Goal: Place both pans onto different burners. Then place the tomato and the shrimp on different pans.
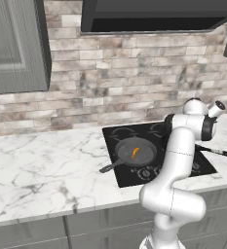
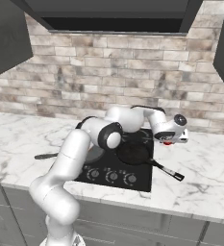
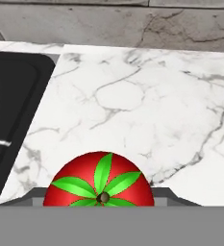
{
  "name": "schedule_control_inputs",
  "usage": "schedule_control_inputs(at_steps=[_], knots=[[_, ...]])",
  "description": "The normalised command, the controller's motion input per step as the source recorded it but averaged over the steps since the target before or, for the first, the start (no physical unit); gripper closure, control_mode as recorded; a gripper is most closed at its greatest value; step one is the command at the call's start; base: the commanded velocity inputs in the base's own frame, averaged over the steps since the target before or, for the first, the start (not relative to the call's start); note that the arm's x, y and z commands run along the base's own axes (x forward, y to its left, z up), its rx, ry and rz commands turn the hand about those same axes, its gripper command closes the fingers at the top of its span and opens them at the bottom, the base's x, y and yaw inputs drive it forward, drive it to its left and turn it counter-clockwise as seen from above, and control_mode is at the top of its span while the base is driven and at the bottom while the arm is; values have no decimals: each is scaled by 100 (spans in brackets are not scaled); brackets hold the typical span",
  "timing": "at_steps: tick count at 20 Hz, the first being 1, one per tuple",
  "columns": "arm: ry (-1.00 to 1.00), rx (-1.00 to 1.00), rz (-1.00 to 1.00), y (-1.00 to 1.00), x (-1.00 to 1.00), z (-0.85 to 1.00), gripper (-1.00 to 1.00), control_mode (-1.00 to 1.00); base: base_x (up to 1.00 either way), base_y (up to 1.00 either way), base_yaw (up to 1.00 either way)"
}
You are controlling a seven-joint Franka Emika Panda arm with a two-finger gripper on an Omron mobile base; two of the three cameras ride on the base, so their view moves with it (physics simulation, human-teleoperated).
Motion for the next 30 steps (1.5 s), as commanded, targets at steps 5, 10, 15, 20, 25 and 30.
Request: schedule_control_inputs(at_steps=[5, 10, 15, 20, 25, 30], knots=[[-5, 0, 0, 2, 0, 12, 100, -100, 0, 0, 0], [-9, 1, 0, 0, -9, 30, 100, -100, 0, 0, 0], [-6, 0, 0, 4, -19, 28, 100, -100, 0, 0, 0], [0, 0, 0, 14, -12, 32, 100, -100, 0, 0, 0], [2, 0, 0, 15, -8, 46, 100, -100, 0, 0, 0], [1, 0, 0, 16, -13, 46, 100, -100, 0, 0, 0]])
